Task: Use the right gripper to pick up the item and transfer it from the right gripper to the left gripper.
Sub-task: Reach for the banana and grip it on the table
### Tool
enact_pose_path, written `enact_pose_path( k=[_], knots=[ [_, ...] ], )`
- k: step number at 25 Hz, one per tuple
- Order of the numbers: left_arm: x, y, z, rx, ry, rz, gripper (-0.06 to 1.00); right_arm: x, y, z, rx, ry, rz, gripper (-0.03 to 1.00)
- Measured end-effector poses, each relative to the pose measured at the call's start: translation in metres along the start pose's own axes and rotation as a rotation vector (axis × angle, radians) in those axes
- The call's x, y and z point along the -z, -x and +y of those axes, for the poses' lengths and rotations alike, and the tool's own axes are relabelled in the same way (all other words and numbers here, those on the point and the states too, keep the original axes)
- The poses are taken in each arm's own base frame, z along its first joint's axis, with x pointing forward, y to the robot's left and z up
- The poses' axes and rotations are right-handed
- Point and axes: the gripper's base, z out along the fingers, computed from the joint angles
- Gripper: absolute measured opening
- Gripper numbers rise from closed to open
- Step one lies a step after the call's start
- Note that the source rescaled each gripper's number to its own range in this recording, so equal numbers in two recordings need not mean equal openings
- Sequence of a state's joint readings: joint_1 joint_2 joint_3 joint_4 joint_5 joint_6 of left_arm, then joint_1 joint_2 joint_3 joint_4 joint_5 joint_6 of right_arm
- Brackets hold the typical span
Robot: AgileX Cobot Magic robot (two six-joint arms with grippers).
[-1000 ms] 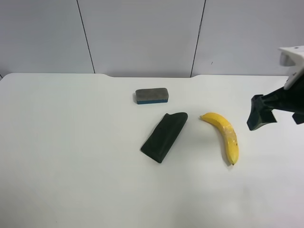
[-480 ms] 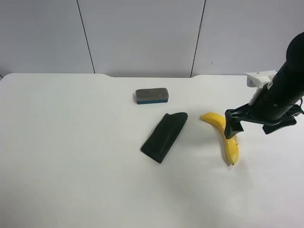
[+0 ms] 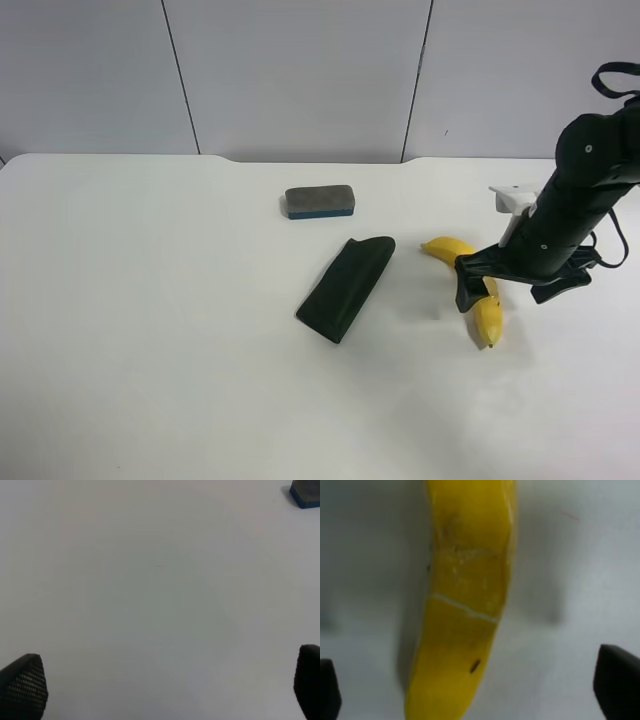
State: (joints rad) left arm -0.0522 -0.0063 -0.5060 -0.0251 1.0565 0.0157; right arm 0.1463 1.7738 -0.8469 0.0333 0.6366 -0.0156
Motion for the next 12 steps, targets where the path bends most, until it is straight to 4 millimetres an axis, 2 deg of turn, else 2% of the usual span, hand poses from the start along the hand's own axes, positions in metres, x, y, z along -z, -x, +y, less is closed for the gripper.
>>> enact_pose_path(
  k=[12],
  knots=[
    [0.0, 0.0, 0.0, 0.0, 0.0, 0.0, 1.0, -0.019, 0.002, 0.0, -0.005, 0.001, 0.029, 1.0]
  ],
)
